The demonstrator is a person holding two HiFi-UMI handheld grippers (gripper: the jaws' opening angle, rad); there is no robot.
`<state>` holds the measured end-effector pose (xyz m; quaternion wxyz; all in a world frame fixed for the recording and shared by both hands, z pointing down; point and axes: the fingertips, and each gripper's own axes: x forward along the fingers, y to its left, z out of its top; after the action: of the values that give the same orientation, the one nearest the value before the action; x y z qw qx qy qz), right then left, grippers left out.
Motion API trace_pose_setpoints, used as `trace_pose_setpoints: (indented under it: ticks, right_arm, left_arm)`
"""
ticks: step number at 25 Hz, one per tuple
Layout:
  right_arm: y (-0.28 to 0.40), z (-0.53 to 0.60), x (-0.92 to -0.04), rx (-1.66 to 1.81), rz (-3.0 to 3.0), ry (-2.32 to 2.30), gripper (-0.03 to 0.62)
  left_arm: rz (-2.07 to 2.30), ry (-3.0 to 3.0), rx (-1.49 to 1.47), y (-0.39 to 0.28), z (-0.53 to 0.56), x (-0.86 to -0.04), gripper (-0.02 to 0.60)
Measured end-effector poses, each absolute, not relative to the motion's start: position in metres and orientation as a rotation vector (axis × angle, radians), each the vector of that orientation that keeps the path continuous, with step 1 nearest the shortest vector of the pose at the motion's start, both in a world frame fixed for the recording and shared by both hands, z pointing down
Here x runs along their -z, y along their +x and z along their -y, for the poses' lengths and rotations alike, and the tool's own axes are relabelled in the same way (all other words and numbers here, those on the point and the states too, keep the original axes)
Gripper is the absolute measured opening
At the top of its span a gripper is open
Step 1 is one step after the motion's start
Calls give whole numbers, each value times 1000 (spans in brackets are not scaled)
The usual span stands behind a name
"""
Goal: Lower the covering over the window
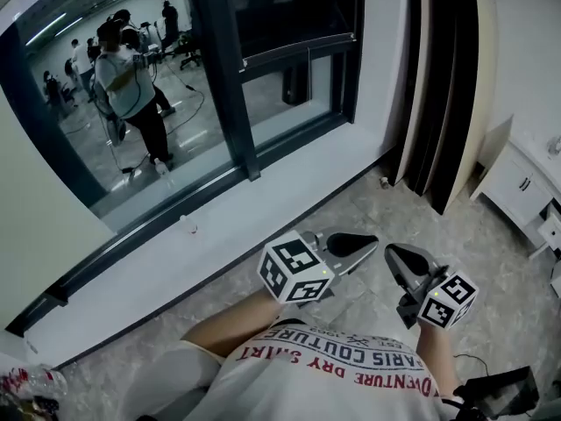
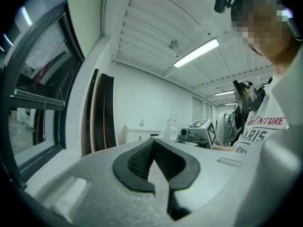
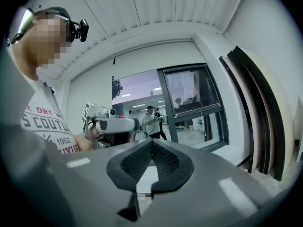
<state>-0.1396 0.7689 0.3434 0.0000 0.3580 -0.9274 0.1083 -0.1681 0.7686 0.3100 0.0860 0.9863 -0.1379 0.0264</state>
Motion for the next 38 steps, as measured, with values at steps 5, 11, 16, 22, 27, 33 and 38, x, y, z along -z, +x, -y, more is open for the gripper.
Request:
trace_pose_setpoints:
  ticks: [5, 11, 16, 22, 27, 33, 38]
  right_arm:
    - [-144, -740, -352, -333, 2892, 1122, 5]
    - [-148, -668, -365, -339, 2869, 1135, 5]
    - [-150, -576, -379, -405, 2850, 1156, 5]
    - [-155, -452, -382, -445, 2841, 1196, 5]
    - [-163, -370, -375, -400, 2847, 1241, 5]
    - [-158, -328, -380, -383, 2819, 1266, 5]
    - [-137, -301, -393, -398, 2810, 1289, 5]
  left_arm:
    - [383, 2949, -93, -167, -743, -319, 2]
    - [403, 2926, -54, -177, -666, -332, 2]
    - [422, 2881, -85, -183, -569, -352, 2]
    - [385, 2865, -115, -188, -446, -356, 2]
    - [354, 2898, -106, -194, -367, -352, 2]
    - [316, 2905, -86, -188, -319, -355, 2]
    - [277, 2907, -96, -165, -291, -366, 2]
